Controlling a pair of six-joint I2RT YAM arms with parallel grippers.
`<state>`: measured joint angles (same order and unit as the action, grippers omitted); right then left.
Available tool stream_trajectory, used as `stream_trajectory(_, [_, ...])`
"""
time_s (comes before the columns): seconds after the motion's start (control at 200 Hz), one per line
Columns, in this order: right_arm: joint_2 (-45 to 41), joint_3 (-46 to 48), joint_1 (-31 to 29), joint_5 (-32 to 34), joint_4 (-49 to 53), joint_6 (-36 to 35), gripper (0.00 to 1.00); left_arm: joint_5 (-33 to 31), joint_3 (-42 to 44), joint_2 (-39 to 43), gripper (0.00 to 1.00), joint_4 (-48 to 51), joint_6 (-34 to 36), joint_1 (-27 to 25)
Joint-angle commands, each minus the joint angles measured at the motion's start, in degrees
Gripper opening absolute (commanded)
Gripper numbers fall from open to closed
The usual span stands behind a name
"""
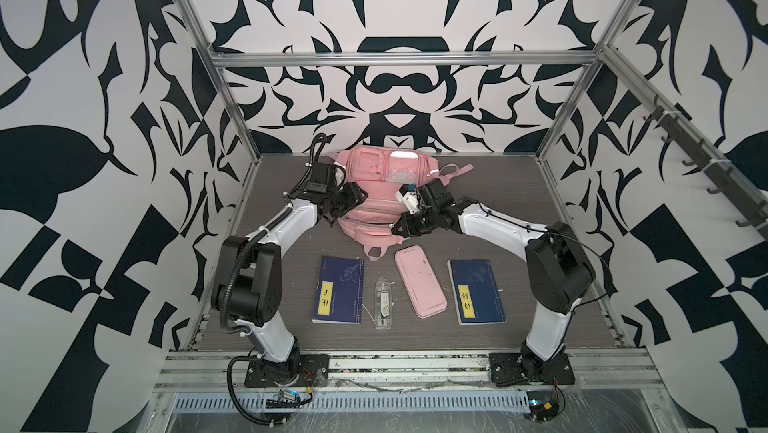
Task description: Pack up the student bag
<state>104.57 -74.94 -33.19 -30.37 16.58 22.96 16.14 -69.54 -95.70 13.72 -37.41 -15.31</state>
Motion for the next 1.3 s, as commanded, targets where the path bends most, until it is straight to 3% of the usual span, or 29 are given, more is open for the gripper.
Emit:
stream_trajectory(0.0, [-4.21, 1.63, 1.92, -1.45, 3.0, -2.58, 0.0, -5.68, 1.17, 1.86, 0.58, 9.89, 7.44, 0.19])
stream_trajectory(0.16, [-5.12, 2.72, 2.87, -1.01, 5.81, -4.33, 0.0, -6.12, 6.35, 2.4, 0.55, 9.34, 8.49, 0.28])
stream_trajectory(0.53, [-2.0, -0.15, 1.82, -3.38, 9.28, -5.2, 0.0, 4.68, 10.64, -6.08, 0.5, -2.52, 1.42, 0.28])
stream_trajectory(0.61, [-0.77, -1.86, 0.79, -3.29, 10.68, -5.81, 0.0, 6.34, 11.59, -6.79, 0.46, -5.77, -0.85, 0.32])
stream_trajectory(0.765, [1.32, -4.67, -0.81, -4.63, 11.51, -5.93, 0.0, 7.63, 13.64, -6.47, 0.27, -10.24, -4.08, 0.28])
stream_trajectory(0.88, [3.6, -7.71, -2.36, -5.78, 12.12, -5.9, 0.0, 8.2, 15.07, -5.9, 0.21, -12.77, -6.01, 0.28])
stream_trajectory(1.295, [14.54, -21.12, -9.53, -7.25, 12.38, -2.95, 0.0, 9.43, 17.37, -4.78, 0.2, -18.55, -10.56, 0.28])
